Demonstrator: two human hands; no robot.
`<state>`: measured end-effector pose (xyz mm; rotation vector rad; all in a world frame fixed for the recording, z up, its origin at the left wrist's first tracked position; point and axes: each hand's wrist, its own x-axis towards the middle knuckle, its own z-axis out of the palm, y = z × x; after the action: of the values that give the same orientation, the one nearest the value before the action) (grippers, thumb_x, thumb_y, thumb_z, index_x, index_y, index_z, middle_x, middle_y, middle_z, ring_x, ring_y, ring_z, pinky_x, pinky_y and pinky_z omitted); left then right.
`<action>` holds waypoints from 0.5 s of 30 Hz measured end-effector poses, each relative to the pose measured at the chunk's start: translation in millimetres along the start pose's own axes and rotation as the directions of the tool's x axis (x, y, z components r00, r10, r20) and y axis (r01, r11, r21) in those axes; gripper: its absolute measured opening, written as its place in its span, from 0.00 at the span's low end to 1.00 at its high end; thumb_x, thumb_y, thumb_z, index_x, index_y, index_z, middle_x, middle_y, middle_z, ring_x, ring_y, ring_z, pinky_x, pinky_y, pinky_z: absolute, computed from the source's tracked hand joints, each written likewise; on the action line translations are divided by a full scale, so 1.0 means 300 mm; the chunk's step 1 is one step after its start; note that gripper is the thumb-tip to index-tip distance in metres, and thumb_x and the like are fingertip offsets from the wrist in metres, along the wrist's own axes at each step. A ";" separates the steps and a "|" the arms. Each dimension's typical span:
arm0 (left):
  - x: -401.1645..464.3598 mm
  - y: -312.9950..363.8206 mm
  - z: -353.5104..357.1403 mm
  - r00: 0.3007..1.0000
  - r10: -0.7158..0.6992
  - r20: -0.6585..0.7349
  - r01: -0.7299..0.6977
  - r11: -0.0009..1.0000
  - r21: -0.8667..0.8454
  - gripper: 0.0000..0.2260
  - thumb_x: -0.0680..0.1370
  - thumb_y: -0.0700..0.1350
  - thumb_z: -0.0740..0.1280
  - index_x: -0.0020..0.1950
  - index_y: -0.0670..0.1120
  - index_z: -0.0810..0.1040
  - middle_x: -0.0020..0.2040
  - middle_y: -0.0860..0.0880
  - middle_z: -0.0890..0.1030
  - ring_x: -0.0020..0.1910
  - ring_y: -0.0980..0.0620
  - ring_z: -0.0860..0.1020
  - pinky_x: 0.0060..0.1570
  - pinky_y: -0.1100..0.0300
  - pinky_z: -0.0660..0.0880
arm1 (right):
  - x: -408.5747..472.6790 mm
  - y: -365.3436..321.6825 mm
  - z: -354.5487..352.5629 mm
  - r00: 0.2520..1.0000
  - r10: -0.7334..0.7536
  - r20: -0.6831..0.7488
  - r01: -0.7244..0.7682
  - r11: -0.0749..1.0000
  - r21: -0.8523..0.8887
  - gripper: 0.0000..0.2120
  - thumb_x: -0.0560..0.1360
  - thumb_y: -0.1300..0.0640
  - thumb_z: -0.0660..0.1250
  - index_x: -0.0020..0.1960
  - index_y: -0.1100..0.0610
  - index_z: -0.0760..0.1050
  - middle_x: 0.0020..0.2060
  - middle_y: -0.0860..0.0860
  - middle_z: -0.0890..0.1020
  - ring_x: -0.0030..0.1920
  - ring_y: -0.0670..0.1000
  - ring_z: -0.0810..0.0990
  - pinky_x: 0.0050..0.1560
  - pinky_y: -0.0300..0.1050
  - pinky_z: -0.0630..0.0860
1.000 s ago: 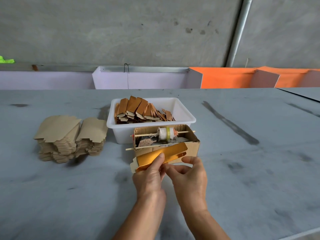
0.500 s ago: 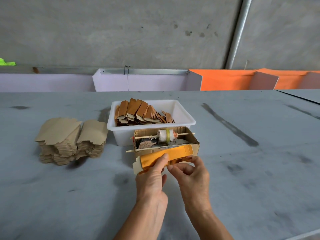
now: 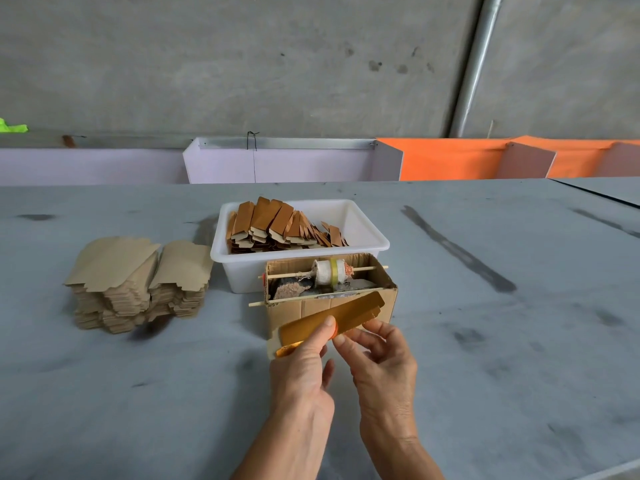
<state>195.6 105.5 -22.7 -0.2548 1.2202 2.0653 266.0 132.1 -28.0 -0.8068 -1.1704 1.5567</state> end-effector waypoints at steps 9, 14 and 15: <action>0.004 -0.007 -0.008 0.999 0.007 -0.040 -0.005 0.999 0.050 0.13 0.65 0.36 0.77 0.42 0.46 0.77 0.46 0.45 0.81 0.46 0.47 0.78 0.42 0.55 0.75 | -0.002 0.003 -0.004 0.970 0.229 0.081 -0.230 0.973 -0.004 0.08 0.71 0.71 0.65 0.39 0.60 0.77 0.27 0.49 0.77 0.28 0.44 0.72 0.31 0.37 0.69; 0.004 0.007 -0.014 0.999 -0.017 0.047 0.014 0.998 0.066 0.11 0.66 0.33 0.74 0.43 0.44 0.78 0.42 0.44 0.81 0.45 0.46 0.79 0.41 0.55 0.74 | 0.004 -0.010 0.009 0.896 0.429 0.111 -0.443 0.868 0.224 0.05 0.72 0.66 0.69 0.39 0.59 0.77 0.29 0.52 0.76 0.27 0.46 0.73 0.27 0.37 0.70; 0.001 0.008 -0.014 0.997 -0.023 0.073 0.018 0.997 0.075 0.10 0.67 0.33 0.74 0.44 0.43 0.79 0.42 0.44 0.82 0.44 0.45 0.79 0.41 0.55 0.74 | 0.006 -0.008 0.013 0.885 0.456 0.095 -0.464 0.849 0.250 0.06 0.72 0.66 0.69 0.38 0.59 0.76 0.27 0.52 0.76 0.25 0.45 0.73 0.24 0.36 0.70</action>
<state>193.0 101.4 -23.6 -0.1542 1.2409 1.9896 262.8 132.8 -24.3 -0.9256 -0.7905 2.0787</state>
